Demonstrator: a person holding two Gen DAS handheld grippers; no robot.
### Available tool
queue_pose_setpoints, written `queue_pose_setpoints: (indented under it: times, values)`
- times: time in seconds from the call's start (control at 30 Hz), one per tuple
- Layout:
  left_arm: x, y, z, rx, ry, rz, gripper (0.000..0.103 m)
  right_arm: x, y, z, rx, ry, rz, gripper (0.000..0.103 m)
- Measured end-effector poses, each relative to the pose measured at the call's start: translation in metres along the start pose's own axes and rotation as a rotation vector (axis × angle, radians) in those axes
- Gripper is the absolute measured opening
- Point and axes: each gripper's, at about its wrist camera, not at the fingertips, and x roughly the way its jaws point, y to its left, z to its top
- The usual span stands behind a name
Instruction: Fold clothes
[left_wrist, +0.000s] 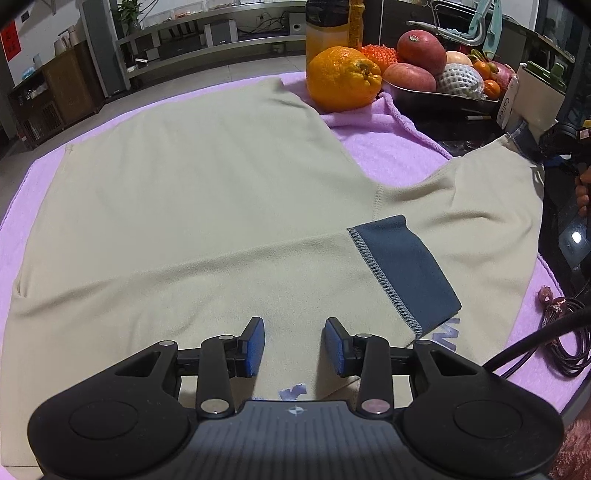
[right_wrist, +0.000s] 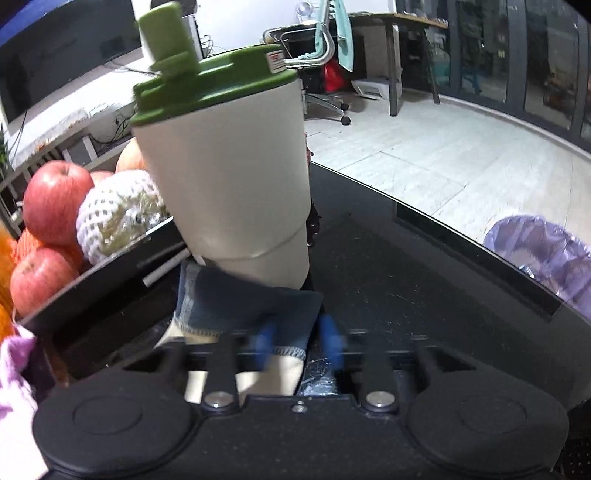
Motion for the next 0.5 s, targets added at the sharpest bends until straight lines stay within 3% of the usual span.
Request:
queue_pose_setpoints:
  times: [0.17,0.33,0.5]
  values:
    - [-0.020,0.004,0.002,-0.008,-0.034,0.001,0.035,-0.040,0.004,0.006,0.068,-0.075,0.044,0.005]
    - [-0.059,0.025,0.003,-0.020,-0.110,0.040,0.035,-0.133,0.036,0.004,0.032,-0.222,0.172,0.005]
    - [-0.105,0.079,-0.011,-0.044,-0.170,0.088,0.035,-0.231,0.097,-0.026,-0.091,-0.322,0.303,0.005]
